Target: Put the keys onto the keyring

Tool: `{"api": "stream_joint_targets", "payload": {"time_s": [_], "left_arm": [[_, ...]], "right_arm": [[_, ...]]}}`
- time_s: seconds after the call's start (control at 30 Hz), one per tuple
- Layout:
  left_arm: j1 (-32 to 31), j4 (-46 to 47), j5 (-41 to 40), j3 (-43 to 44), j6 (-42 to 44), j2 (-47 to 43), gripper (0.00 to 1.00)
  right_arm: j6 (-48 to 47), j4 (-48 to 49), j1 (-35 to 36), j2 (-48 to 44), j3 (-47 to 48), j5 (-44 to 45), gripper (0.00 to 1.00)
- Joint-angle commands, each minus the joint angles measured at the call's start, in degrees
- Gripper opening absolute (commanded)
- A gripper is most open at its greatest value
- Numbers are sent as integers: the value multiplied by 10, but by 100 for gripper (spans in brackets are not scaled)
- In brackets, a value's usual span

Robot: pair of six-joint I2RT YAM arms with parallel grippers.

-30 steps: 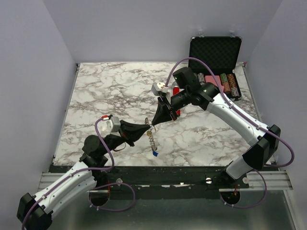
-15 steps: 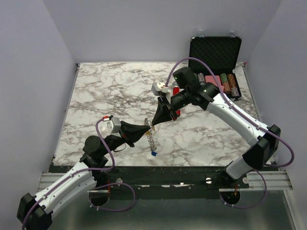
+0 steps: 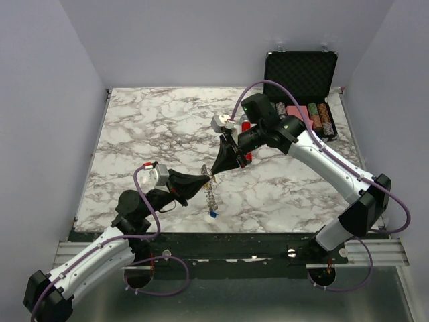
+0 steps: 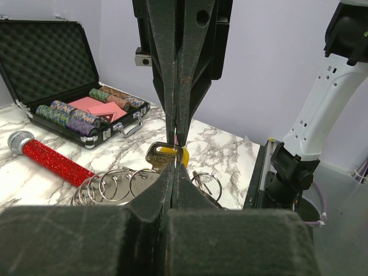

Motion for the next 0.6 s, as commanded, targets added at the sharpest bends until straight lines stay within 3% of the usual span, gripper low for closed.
{"api": "stream_joint_targets", "payload": {"time_s": [0.0, 0.57], "left_arm": [[-1, 35, -8, 3, -4, -4, 0], [-2, 31, -20, -2, -4, -13, 0]], "right_arm": [[5, 10, 7, 6, -6, 9, 0], [-1, 4, 11, 7, -11, 4, 0]]}}
